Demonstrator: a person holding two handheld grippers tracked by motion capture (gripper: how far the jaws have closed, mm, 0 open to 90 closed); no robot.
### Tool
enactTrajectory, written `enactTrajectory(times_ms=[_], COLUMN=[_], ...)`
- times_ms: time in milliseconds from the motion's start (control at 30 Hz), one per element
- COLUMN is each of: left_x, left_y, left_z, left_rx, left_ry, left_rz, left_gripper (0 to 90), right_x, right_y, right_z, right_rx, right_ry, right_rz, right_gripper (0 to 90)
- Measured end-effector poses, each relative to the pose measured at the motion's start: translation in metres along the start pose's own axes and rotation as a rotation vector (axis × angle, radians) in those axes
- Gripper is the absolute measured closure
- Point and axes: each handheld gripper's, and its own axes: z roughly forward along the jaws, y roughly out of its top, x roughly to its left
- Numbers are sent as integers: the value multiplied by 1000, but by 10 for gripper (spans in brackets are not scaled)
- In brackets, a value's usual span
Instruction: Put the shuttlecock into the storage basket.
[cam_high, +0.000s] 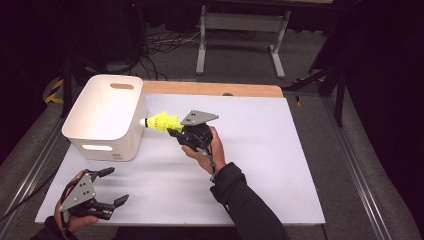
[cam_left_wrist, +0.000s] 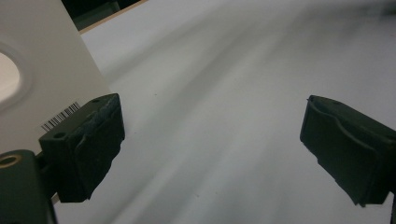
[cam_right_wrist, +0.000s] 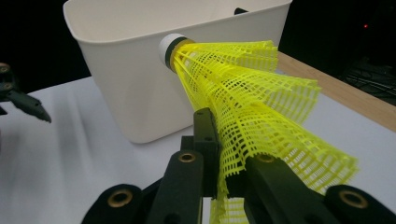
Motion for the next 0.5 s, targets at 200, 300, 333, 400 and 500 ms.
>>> enactTrajectory(times_ms=[200,300,333,400,500], left_x=[7,9,9,8,7], left_y=[7,11,14,18,26], left_z=[11,19,22,28,35], left_rx=[23,27,33,35,19], left_ry=[-2,-8,-7,-15,-24], left_rz=[-9,-11,-6,9,15], left_gripper=[90,118,125,132,140], right_x=[9,13,15,18,25], right_y=[-15,-21,-23,-26,-31], right_z=[-9,-15,-18,-22,-28], right_rx=[16,22,23,21,28], right_ry=[30,45,51,60,81], right_rz=[-16,-21,-24,-27,-36], right_gripper=[875,875,874,875,874])
